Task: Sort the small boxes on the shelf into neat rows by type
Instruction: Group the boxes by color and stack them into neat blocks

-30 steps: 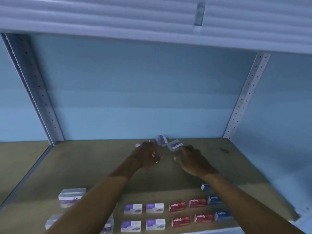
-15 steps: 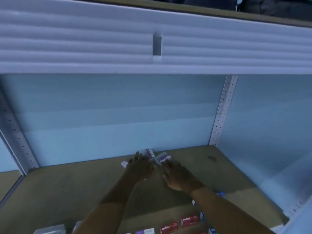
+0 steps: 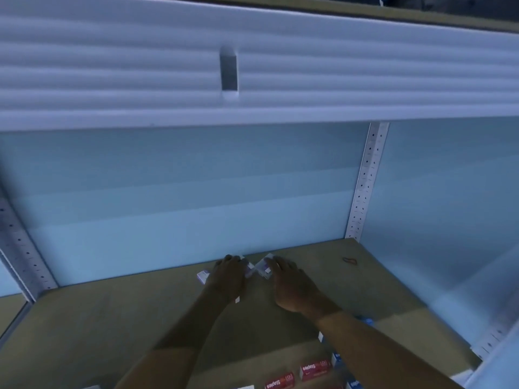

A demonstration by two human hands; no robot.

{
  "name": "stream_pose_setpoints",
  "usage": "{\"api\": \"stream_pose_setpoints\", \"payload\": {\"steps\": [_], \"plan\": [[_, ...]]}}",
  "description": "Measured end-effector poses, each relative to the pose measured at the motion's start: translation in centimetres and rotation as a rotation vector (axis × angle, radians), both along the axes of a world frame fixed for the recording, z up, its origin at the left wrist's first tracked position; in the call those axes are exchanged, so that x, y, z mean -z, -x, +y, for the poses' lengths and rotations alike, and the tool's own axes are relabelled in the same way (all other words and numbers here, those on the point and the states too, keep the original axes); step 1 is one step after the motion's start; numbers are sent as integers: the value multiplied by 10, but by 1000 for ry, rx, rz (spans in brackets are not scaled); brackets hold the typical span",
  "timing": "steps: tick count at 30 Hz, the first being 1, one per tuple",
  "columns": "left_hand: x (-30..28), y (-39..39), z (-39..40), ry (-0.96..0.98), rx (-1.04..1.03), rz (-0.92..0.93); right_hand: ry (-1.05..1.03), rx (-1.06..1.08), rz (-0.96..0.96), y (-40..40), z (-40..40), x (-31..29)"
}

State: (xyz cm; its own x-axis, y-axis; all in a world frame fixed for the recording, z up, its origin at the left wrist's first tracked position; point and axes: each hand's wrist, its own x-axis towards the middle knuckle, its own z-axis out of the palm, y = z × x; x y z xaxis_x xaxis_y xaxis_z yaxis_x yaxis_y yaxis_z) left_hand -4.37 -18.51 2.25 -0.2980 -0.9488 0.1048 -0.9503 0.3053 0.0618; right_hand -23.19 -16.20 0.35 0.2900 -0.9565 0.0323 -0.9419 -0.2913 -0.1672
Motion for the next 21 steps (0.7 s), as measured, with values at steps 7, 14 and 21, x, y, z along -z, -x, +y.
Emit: {"api": "stream_pose_setpoints", "payload": {"steps": [7,14,21], "plan": [[2,1,-8,-55,39,-121,2,10,-77,2,-7,3],[-2,-14,-28,-360,18,-6,-57,8,-193,22,6,-17],[-18,-8,-27,-326,75,17,-182,49,-272,44,9,-21]]}}
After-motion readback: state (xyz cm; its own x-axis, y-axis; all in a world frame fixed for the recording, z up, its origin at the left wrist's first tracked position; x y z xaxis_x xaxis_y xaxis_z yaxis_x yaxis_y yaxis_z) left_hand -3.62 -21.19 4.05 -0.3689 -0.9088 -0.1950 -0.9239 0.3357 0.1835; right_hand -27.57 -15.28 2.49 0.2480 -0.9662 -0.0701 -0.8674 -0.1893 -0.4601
